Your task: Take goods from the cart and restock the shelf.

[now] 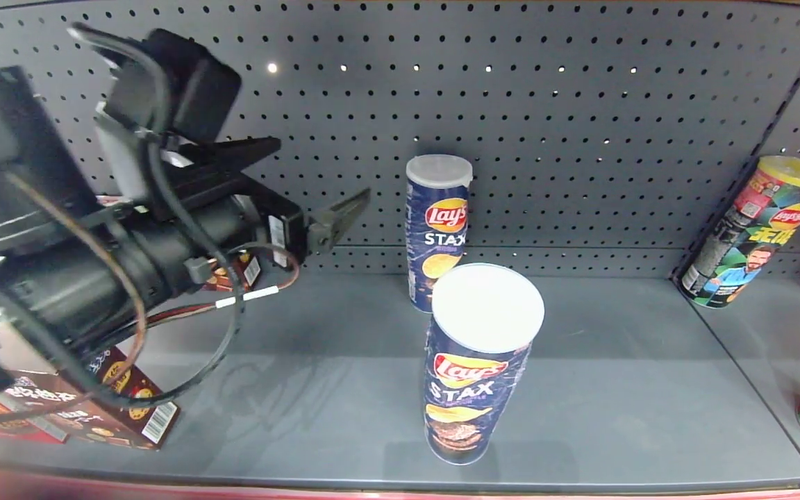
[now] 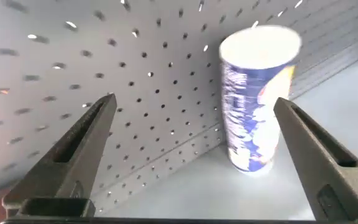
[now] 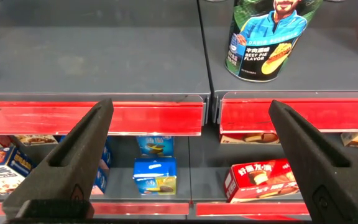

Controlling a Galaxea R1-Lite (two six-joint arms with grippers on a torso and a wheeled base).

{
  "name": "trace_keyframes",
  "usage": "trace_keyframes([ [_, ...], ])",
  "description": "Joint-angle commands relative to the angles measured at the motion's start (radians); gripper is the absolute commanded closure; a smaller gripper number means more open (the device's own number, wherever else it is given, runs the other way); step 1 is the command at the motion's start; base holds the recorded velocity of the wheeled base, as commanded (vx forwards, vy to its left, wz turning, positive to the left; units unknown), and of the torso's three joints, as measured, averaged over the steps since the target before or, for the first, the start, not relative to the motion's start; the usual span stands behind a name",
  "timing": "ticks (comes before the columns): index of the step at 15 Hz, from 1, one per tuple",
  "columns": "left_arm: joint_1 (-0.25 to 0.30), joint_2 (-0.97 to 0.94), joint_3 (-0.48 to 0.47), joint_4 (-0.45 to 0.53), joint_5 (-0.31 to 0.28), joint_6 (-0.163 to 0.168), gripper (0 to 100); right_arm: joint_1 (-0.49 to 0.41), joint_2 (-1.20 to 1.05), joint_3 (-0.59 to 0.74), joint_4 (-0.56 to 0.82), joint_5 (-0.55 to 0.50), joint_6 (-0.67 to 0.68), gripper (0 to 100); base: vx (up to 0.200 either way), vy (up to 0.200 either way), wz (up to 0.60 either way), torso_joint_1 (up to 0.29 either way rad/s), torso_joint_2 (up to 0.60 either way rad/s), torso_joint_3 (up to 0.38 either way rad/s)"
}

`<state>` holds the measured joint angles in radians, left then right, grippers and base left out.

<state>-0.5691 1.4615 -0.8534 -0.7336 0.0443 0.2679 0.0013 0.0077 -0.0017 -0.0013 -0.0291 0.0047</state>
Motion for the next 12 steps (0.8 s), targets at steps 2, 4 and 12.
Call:
trace_keyframes([
  [2,-0.026,-0.359,0.228,0.008,0.003,-0.007,0,0.0,0.002,0.0,0.0,0.0,0.0,0,0.0,0.0,0.0,0.0,0.0,0.0],
  [4,-0.025,-0.622,0.396,0.045,0.005,-0.006,0,0.0,0.002,0.0,0.0,0.0,0.0,0,0.0,0.0,0.0,0.0,0.0,0.0],
  [12,0.672,-1.336,0.853,0.145,-0.115,-0.187,0,0.0,0.002,0.0,0.0,0.0,0.0,0,0.0,0.0,0.0,0.0,0.0,0.0],
])
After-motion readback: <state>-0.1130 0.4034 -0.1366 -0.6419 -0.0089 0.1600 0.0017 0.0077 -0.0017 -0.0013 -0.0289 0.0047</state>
